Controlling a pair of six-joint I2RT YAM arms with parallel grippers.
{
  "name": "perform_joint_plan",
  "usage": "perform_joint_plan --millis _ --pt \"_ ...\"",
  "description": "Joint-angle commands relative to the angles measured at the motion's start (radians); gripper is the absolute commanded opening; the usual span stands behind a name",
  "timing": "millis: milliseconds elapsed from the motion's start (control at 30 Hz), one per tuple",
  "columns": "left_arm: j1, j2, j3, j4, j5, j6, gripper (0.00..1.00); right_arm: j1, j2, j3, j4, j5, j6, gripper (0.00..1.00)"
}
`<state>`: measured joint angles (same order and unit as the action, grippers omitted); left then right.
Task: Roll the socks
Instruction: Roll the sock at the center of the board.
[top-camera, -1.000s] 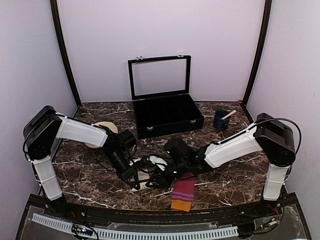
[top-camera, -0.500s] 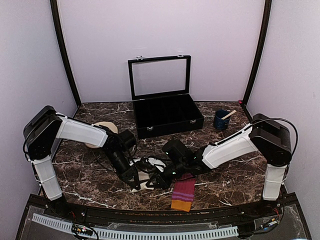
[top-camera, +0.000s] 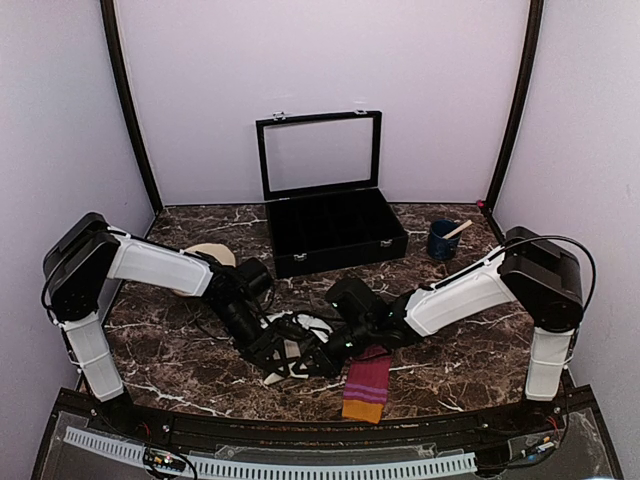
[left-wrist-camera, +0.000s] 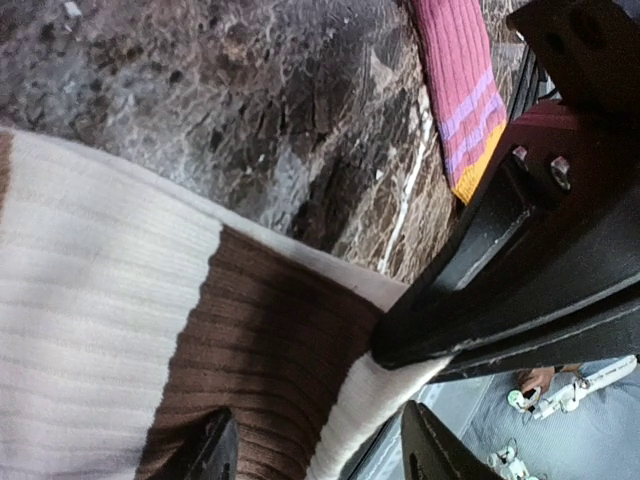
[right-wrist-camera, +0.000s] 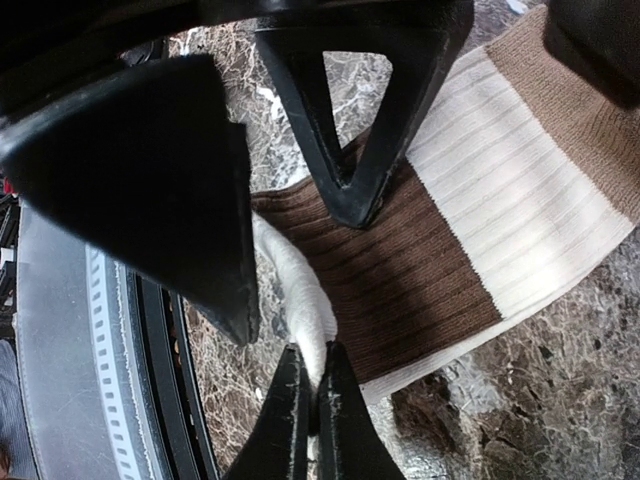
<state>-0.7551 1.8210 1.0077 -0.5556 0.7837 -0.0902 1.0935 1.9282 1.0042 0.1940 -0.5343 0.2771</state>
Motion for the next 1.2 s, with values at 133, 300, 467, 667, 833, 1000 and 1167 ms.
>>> perform_joint_plan --millis 133,300,467,667,833,1000,1167 --pt "0.003 -0.07 -0.06 0.071 -0.145 -0.126 0.59 -0.018 -0.035 -0.039 0.046 -0.006 0.038 0.0" --pt "0.003 -0.078 -0.069 0.052 -0.198 -0.149 0.59 -0.027 -0.052 -0.067 0.088 0.0 0.067 0.0" --pt "-0.001 -0.076 -0.075 0.028 -0.227 -0.164 0.59 -0.03 -0.055 -0.076 0.11 -0.005 0.078 0.0" --pt "-0.03 -0.036 -0.057 -0.029 -0.27 -0.16 0.59 -0.031 -0.045 -0.076 0.128 -0.012 0.084 0.0" --pt "-0.048 -0.011 -0.048 -0.058 -0.299 -0.172 0.59 -0.033 -0.042 -0.076 0.136 -0.004 0.086 0.0" --pt "-0.05 0.01 -0.045 -0.086 -0.323 -0.179 0.6 -0.039 -0.041 -0.079 0.148 0.002 0.091 0.0" --pt "-0.052 0.025 -0.046 -0.106 -0.341 -0.179 0.6 -0.043 -0.033 -0.069 0.147 0.009 0.094 0.0"
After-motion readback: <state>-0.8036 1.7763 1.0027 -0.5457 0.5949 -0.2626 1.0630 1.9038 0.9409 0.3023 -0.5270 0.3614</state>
